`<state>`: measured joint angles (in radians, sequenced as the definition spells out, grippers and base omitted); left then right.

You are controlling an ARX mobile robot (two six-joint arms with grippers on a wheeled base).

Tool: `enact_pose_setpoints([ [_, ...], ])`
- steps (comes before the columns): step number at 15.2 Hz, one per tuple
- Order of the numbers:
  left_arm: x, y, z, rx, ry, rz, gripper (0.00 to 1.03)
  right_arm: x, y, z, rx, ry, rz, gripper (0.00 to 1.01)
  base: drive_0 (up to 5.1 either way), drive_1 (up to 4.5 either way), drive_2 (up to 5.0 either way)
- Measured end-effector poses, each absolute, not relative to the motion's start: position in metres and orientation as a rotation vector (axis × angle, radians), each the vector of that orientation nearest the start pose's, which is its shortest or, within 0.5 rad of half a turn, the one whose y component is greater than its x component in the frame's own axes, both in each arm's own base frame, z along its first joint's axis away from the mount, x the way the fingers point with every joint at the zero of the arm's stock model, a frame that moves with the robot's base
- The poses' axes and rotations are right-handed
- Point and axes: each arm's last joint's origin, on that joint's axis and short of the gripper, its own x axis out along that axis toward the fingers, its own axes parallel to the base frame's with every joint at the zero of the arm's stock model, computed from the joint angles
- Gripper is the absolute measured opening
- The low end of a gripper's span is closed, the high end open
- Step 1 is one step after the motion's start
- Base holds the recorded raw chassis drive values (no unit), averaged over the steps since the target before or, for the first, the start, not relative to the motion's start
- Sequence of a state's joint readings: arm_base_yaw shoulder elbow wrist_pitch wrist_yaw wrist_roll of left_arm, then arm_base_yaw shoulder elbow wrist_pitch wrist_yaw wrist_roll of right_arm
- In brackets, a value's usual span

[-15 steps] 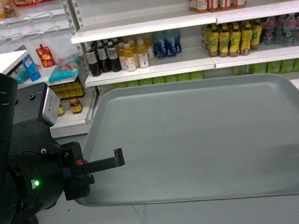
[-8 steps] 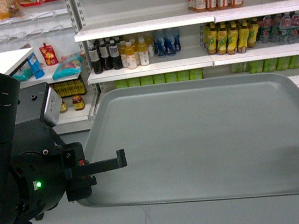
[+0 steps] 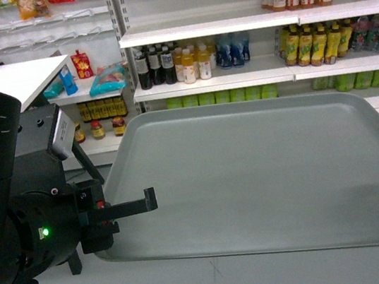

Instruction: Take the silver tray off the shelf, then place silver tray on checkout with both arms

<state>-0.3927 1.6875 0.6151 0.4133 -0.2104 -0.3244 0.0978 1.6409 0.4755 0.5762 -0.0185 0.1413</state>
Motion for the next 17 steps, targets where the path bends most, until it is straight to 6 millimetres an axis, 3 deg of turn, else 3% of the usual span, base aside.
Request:
enact_pose_setpoints([
  [17,0.2761,-0.1077,0.1201,-0.115,0.652,-0.068,0.02,0.2691,0.0269,0.1112,0.113,0.601,0.07,0.03,-5.0,2.43,2.4],
])
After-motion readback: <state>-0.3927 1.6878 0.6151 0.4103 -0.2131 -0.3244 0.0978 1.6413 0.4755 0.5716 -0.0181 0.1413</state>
